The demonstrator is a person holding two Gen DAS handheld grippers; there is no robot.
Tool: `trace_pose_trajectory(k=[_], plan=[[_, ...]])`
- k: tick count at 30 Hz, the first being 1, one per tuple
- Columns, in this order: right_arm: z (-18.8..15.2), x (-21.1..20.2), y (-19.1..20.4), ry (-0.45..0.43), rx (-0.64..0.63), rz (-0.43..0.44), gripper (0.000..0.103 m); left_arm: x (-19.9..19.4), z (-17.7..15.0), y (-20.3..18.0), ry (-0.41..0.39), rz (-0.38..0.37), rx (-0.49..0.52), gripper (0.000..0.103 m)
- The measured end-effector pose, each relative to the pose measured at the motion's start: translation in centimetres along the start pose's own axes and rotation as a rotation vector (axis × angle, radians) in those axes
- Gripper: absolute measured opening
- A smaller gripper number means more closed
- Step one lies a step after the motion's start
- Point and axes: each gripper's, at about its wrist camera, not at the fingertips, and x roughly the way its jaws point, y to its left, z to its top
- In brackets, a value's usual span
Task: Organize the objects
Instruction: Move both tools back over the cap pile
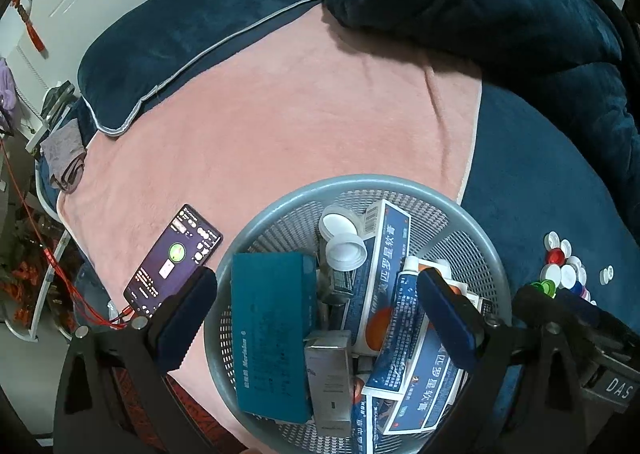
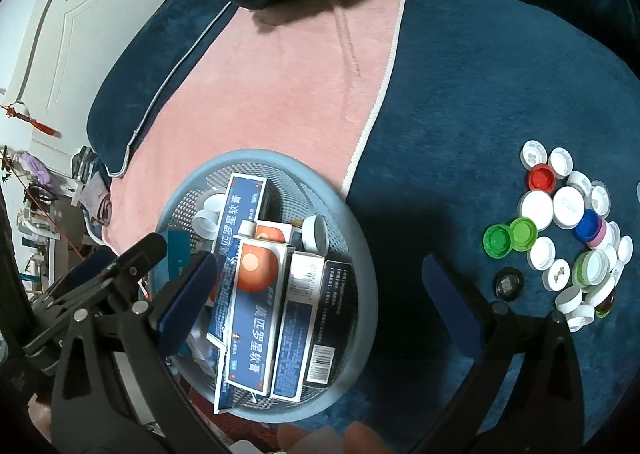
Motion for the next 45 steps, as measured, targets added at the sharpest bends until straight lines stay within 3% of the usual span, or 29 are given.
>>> trace_pose_trajectory(k=[13,27,36,45], plan=[[-1.0,-1.5,-2.0,-0.004,0.016,-0.020,0.103,-0.6,-0.6,-3.0,0.010,-0.010,0.034,0.100],[-3.4,-6.2,-9.0,-0.047,0.113,-0.078,0.103,-1.2,-2.8,-11.8,0.029,-0.047,0.202,0.100],[-5.9,-7.6,-14.1,-0.061,0.217,-0.067,0.103,-1.2,-4.6,-16.6,0.041,-0.068,0.319,0.100],[-6.6,-9.3,-19.3,-0.090,0.286,-0.128,0.103,0.1,-6.1,-20.5,0.073,-0.147,0.399,0.100]])
